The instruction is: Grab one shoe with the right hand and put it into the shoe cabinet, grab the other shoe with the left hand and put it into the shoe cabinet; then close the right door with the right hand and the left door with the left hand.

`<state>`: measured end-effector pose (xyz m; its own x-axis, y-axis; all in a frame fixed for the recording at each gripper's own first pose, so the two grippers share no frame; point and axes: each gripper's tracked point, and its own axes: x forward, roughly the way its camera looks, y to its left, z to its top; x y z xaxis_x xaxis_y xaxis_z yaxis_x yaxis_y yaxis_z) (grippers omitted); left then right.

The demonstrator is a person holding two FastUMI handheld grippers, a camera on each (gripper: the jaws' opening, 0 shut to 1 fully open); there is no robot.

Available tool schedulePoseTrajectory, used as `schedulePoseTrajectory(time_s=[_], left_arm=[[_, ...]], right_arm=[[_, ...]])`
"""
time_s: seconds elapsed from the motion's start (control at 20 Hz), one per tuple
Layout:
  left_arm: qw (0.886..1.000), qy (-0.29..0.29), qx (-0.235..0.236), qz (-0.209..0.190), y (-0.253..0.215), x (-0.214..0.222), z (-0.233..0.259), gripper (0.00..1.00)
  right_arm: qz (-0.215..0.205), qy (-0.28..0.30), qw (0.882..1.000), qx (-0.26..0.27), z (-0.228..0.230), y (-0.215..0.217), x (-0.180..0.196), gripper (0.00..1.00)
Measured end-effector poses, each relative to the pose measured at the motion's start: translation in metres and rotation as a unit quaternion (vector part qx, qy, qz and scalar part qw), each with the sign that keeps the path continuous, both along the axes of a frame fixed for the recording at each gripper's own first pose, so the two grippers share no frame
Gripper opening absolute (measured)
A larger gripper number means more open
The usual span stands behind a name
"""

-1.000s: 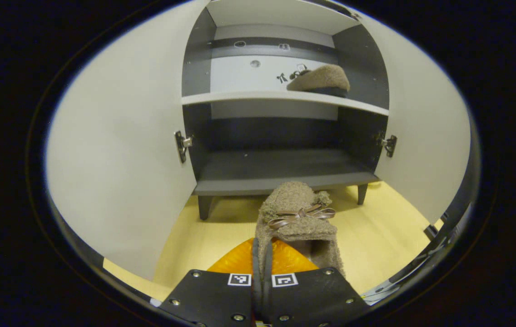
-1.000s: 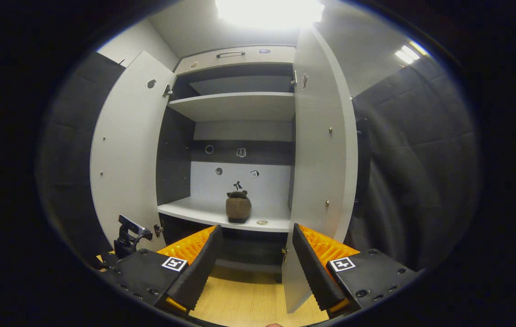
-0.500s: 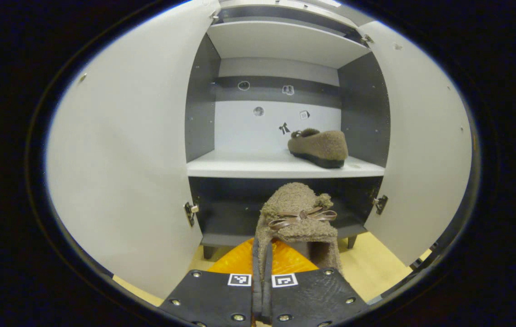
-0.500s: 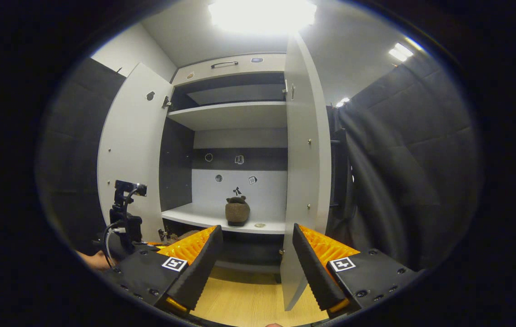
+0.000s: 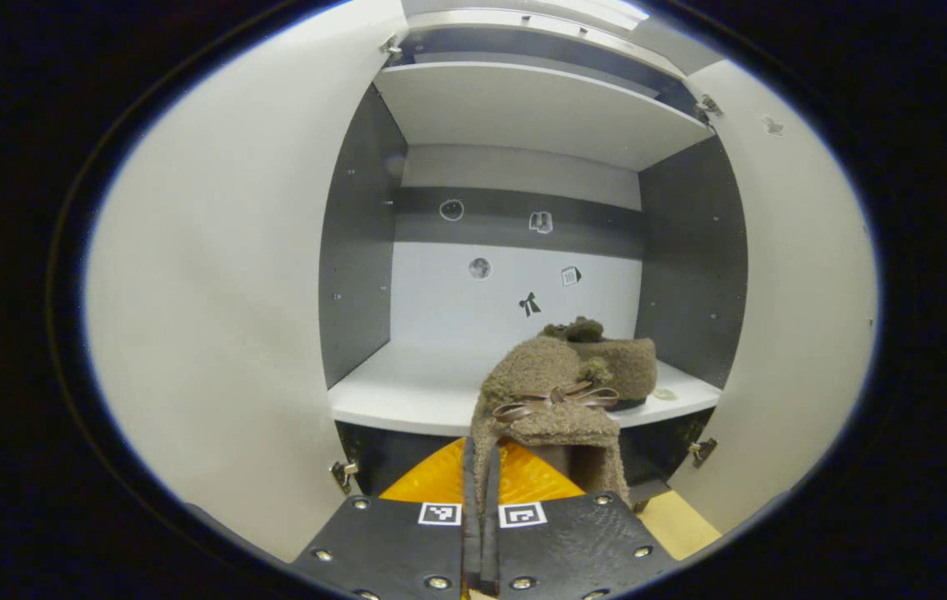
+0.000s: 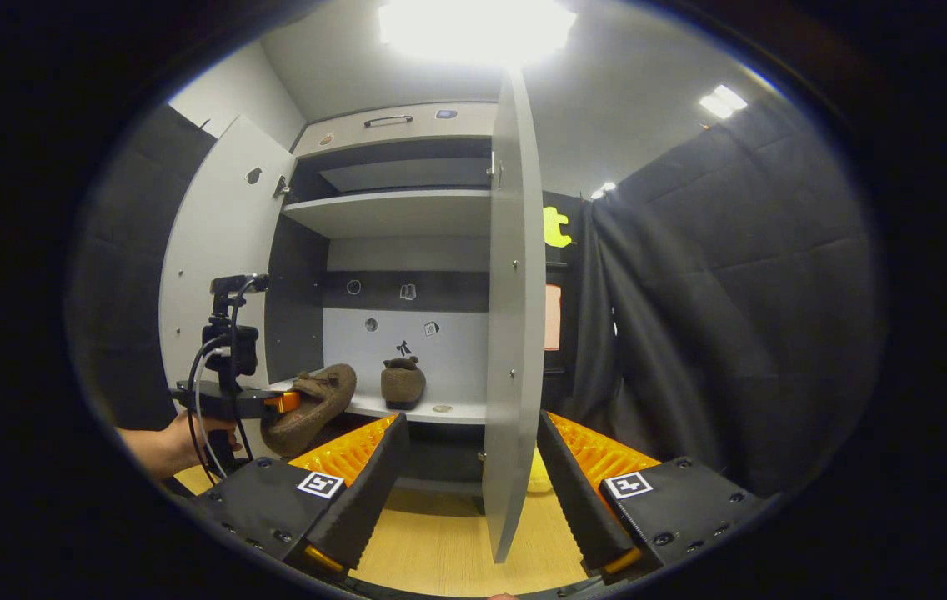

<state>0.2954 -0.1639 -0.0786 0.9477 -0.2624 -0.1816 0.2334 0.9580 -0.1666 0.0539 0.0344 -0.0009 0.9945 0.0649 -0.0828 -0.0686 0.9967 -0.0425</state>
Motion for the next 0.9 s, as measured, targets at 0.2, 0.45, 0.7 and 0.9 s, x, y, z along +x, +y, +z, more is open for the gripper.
schedulePoseTrajectory(time_s=[0.2,0.45,0.7,0.9], left_arm=[[1.000,-0.018,-0.007,0.008,0.000,0.045,0.023,0.07],[0.999,-0.023,-0.026,0.016,-0.001,0.101,0.042,0.07],[0.999,0.001,-0.039,0.012,-0.007,0.152,0.042,0.01],[0.999,0.037,-0.013,0.012,-0.010,0.182,0.017,0.01]], right_arm=[[-0.012,0.005,1.000,0.002,-0.004,0.001,0.003,0.98],[-0.016,0.011,1.000,0.000,-0.008,0.011,0.011,0.98],[-0.024,0.016,1.000,-0.001,-0.010,0.018,0.014,0.98],[-0.029,0.021,0.999,0.000,-0.013,0.026,0.018,0.98]])
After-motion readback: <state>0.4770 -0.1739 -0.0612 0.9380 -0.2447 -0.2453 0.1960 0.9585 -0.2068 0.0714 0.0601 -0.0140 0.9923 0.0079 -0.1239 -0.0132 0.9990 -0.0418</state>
